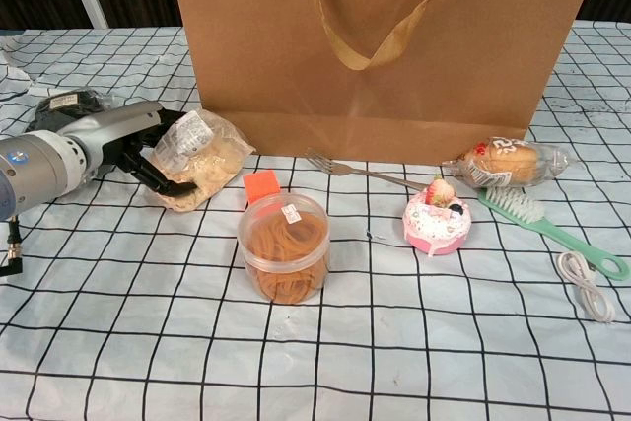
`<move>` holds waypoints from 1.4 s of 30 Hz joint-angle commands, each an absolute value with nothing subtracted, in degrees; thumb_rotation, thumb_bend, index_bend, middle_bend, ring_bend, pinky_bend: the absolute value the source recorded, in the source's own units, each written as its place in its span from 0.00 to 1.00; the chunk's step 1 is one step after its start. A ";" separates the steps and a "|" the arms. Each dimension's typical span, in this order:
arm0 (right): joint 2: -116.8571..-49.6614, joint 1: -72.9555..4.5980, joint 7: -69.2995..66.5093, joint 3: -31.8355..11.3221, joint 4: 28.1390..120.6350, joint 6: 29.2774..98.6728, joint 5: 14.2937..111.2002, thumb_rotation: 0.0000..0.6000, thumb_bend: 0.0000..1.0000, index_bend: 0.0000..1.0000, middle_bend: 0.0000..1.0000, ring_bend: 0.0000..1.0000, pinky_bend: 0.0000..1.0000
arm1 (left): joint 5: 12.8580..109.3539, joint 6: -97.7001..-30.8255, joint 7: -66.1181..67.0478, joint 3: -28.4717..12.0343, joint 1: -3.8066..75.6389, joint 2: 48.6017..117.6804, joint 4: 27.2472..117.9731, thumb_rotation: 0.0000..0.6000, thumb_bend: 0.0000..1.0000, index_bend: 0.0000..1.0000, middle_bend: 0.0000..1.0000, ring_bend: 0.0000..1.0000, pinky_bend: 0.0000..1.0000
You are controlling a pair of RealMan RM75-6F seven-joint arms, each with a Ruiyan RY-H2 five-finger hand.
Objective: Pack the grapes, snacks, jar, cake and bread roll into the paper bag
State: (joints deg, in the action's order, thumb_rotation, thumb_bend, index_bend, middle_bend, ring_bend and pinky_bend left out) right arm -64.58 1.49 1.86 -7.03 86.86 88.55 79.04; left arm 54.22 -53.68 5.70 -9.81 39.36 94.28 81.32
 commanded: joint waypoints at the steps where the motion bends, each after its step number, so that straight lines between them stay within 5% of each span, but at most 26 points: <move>1: -64.51 1.52 1.72 -7.05 86.91 88.66 79.12 1.00 0.23 0.06 0.10 0.20 0.23 | 55.59 -55.03 5.51 -9.80 38.77 94.57 80.97 1.00 0.41 0.34 0.42 0.30 0.31; 9: -64.30 1.57 1.60 -6.96 87.18 88.78 79.41 1.00 0.23 0.06 0.10 0.20 0.23 | 58.98 -59.56 8.47 -8.50 36.44 91.03 85.09 1.00 0.43 0.35 0.45 0.33 0.31; 20: -64.16 1.62 2.04 -6.99 87.78 89.23 79.71 1.00 0.23 0.06 0.10 0.20 0.23 | 75.92 -69.40 0.76 -4.83 29.13 73.73 102.00 1.00 0.43 0.35 0.45 0.33 0.31; 28: -64.33 1.51 2.48 -6.93 87.95 89.10 79.74 1.00 0.23 0.07 0.10 0.20 0.23 | 86.09 -78.00 -0.43 -11.00 29.70 69.03 109.27 1.00 0.43 0.36 0.45 0.33 0.31; 36: -64.62 1.35 2.98 -6.76 87.82 88.52 79.49 1.00 0.23 0.06 0.10 0.20 0.23 | 80.86 -73.87 7.43 -19.29 36.09 67.26 114.73 1.00 0.42 0.35 0.45 0.33 0.31; 42: -65.01 1.13 3.59 -6.64 87.53 87.85 79.11 1.00 0.23 0.06 0.10 0.20 0.23 | 70.94 -68.74 12.17 -26.38 45.05 72.39 109.99 1.00 0.42 0.36 0.44 0.33 0.31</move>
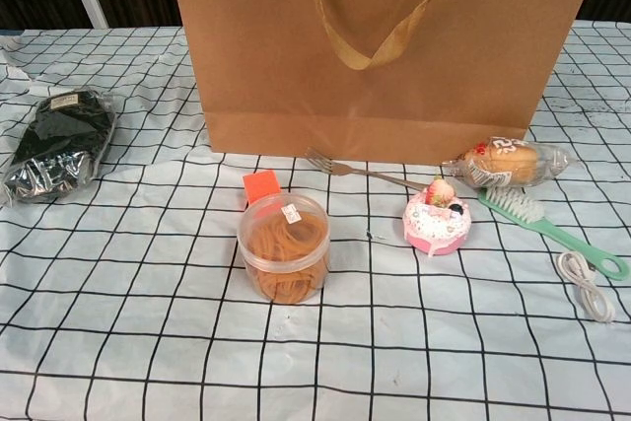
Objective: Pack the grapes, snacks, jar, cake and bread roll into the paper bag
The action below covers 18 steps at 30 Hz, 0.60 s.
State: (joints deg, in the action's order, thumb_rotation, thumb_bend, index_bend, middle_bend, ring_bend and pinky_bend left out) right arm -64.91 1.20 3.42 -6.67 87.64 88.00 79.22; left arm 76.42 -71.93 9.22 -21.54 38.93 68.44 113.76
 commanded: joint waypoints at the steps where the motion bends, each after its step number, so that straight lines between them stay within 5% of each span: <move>1: -65.06 1.10 3.70 -6.63 87.48 87.78 79.06 1.00 0.23 0.06 0.10 0.20 0.23 | 70.08 -68.37 12.33 -27.20 46.43 73.67 108.43 1.00 0.42 0.36 0.44 0.33 0.31; 7: -65.17 1.10 3.77 -6.77 87.09 87.61 78.56 1.00 0.23 0.06 0.10 0.20 0.23 | 63.48 -65.50 12.45 -31.14 53.48 79.44 101.52 1.00 0.42 0.36 0.44 0.33 0.31; 15: -65.37 0.99 3.72 -6.82 86.48 87.13 78.09 1.00 0.23 0.06 0.10 0.20 0.23 | 59.53 -64.34 15.78 -30.18 57.76 83.48 96.23 1.00 0.41 0.34 0.42 0.31 0.31; 18: -65.45 1.07 3.73 -7.00 86.34 87.49 78.01 1.00 0.23 0.07 0.10 0.20 0.23 | 58.18 -63.87 18.34 -29.40 58.79 83.77 95.11 1.00 0.33 0.30 0.36 0.22 0.26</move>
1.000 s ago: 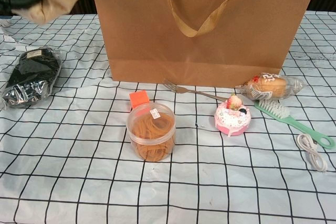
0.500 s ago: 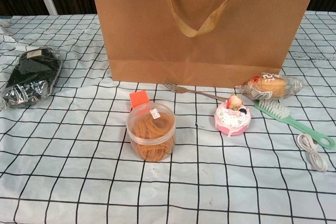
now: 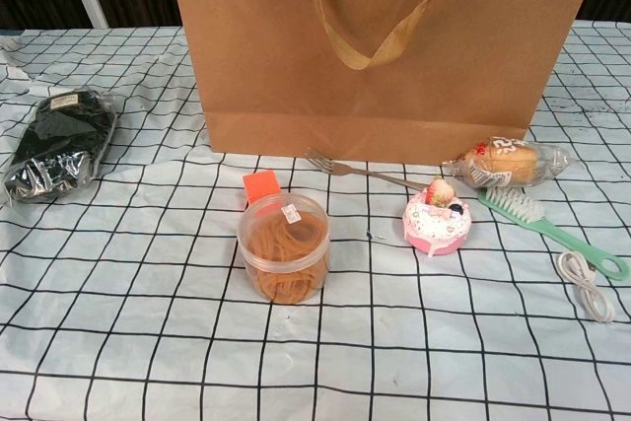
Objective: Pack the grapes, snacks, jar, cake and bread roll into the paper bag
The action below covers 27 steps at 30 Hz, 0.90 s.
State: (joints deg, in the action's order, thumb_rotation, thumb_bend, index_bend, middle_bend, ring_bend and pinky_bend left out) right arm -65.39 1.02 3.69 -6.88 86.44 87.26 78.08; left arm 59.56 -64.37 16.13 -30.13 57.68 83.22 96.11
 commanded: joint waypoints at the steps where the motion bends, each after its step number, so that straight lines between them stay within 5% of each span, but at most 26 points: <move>1: -65.47 1.12 3.69 -7.07 86.32 87.61 77.96 1.00 0.23 0.07 0.10 0.20 0.23 | 57.74 -63.92 19.49 -29.13 59.03 83.72 95.05 1.00 0.26 0.26 0.31 0.15 0.22; 4: -65.38 1.23 3.46 -7.20 86.41 87.82 77.83 1.00 0.23 0.07 0.10 0.20 0.23 | 56.81 -65.21 22.77 -28.76 59.78 84.03 94.66 1.00 0.08 0.17 0.17 0.01 0.07; 7: -65.39 1.26 3.42 -7.25 86.37 88.02 77.93 1.00 0.23 0.08 0.10 0.20 0.23 | 55.98 -65.90 23.53 -28.85 60.05 84.10 95.46 1.00 0.01 0.13 0.09 0.00 0.00; 14: -65.33 1.29 3.09 -7.24 86.45 88.30 78.33 1.00 0.23 0.08 0.10 0.20 0.23 | 58.22 -69.41 22.33 -29.48 57.84 80.87 101.70 1.00 0.00 0.15 0.10 0.00 0.01; 18: -65.33 1.33 2.89 -7.23 86.41 88.49 78.53 1.00 0.23 0.08 0.10 0.20 0.23 | 60.78 -73.16 22.48 -29.03 53.91 76.07 108.95 1.00 0.04 0.16 0.14 0.01 0.10; 22: -65.32 1.35 3.00 -7.27 86.47 88.48 78.42 1.00 0.23 0.07 0.10 0.20 0.23 | 69.16 -77.31 20.30 -24.20 45.77 67.97 116.97 1.00 0.05 0.16 0.17 0.04 0.16; 27: -65.16 1.36 3.54 -7.23 86.80 88.16 78.05 1.00 0.23 0.07 0.10 0.20 0.23 | 81.82 -79.99 9.89 -13.01 33.93 58.31 119.50 1.00 0.05 0.16 0.17 0.04 0.16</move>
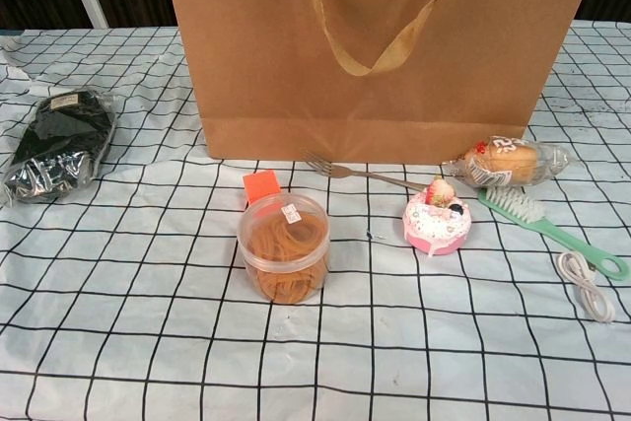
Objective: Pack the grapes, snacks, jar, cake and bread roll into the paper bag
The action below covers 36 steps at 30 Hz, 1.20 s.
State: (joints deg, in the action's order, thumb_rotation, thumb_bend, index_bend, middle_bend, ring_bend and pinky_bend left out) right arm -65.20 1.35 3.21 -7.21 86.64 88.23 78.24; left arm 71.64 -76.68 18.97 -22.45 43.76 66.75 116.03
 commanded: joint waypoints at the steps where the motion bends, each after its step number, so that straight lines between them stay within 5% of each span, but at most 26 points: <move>1: -65.15 1.36 3.61 -7.22 86.93 88.15 78.05 1.00 0.23 0.07 0.10 0.20 0.23 | 84.27 -80.09 7.19 -10.88 32.23 57.01 118.56 1.00 0.05 0.16 0.17 0.04 0.16; 7: -65.41 1.21 4.65 -6.92 87.28 88.01 78.37 1.00 0.23 0.07 0.10 0.20 0.23 | 99.46 -81.89 -6.15 0.64 25.53 57.56 104.71 1.00 0.05 0.15 0.16 0.03 0.15; 12: -65.68 1.07 5.13 -6.84 87.30 87.82 78.40 1.00 0.23 0.07 0.10 0.20 0.23 | 103.81 -78.43 -7.40 4.01 25.76 62.21 98.33 1.00 0.05 0.15 0.16 0.03 0.15; 27: -65.40 1.21 3.98 -6.95 86.87 87.80 78.22 1.00 0.23 0.07 0.10 0.20 0.23 | 95.93 -56.01 4.04 0.90 35.36 76.34 97.84 1.00 0.05 0.14 0.15 0.03 0.13; 36: -65.23 1.29 3.48 -7.02 86.92 87.89 78.19 1.00 0.23 0.07 0.10 0.20 0.23 | 92.14 -52.32 8.08 -2.40 39.04 85.59 93.65 1.00 0.05 0.14 0.13 0.01 0.12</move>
State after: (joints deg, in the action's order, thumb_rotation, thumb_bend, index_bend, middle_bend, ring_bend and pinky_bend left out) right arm -65.23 1.28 3.49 -7.02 86.91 87.88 78.20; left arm 93.19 -53.07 7.15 -1.49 38.07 83.86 94.92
